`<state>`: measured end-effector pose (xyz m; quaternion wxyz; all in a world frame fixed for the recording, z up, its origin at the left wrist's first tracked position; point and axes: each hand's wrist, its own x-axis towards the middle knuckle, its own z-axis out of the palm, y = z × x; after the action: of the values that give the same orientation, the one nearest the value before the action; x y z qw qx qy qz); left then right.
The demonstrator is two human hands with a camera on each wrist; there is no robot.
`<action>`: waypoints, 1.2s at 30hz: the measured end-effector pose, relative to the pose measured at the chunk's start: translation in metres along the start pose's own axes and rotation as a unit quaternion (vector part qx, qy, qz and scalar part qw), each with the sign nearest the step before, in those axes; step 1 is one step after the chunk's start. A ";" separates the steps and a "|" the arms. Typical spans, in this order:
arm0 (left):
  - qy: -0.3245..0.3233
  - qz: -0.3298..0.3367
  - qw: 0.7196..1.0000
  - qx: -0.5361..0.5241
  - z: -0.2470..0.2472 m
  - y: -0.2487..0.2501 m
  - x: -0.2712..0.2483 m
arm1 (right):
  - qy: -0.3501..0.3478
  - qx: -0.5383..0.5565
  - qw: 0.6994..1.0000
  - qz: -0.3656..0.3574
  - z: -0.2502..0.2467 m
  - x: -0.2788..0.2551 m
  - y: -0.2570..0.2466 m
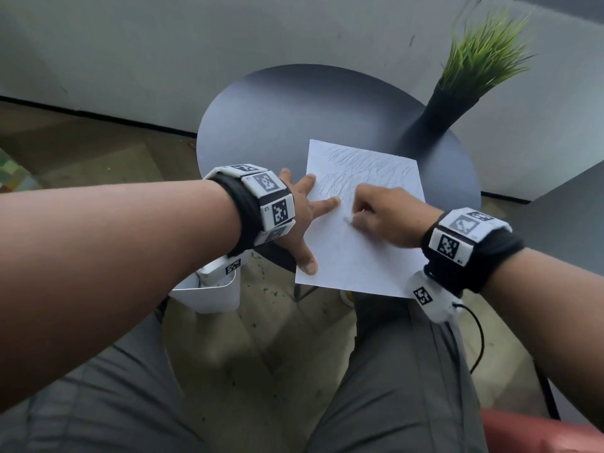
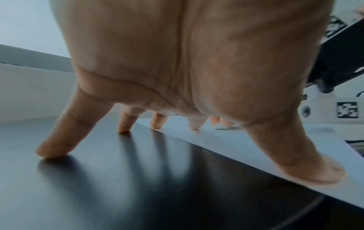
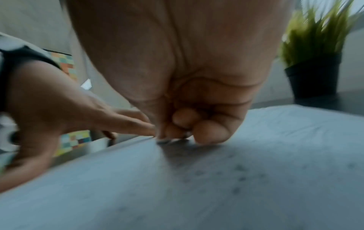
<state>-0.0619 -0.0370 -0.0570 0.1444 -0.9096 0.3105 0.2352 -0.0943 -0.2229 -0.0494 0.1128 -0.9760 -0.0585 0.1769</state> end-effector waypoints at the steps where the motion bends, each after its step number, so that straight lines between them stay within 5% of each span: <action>1: 0.000 0.000 1.000 0.003 0.000 0.000 0.000 | 0.029 -0.002 0.998 0.051 0.000 0.004 0.004; 3: 0.000 0.001 1.000 0.004 0.000 0.000 0.000 | 0.043 -0.023 0.998 0.041 0.010 -0.001 -0.006; 7: -0.005 -0.001 1.000 0.012 -0.001 0.001 0.001 | -0.066 -0.023 0.987 -0.145 0.021 -0.027 -0.030; 12: 0.005 -0.002 1.000 0.011 0.000 0.001 0.001 | 0.043 -0.006 0.998 0.042 0.004 -0.006 0.005; 17: -0.002 0.000 1.000 0.014 0.000 0.001 0.001 | -0.036 -0.014 0.992 -0.116 0.022 -0.026 -0.025; 23: -0.007 0.008 1.000 0.025 -0.011 0.005 -0.002 | 0.025 0.040 0.993 0.108 -0.002 -0.001 0.018; 32: 0.026 0.020 0.999 0.000 -0.005 0.005 0.000 | 0.076 0.040 0.996 -0.039 0.006 -0.011 0.002; 36: 0.044 0.017 0.999 -0.008 -0.002 0.008 0.000 | 0.069 0.107 0.991 0.029 0.002 -0.006 0.017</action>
<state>-0.0665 -0.0438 -0.0557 0.1193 -0.9150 0.3298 0.1993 -0.0999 -0.2399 -0.0536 0.2149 -0.9695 -0.0026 0.1175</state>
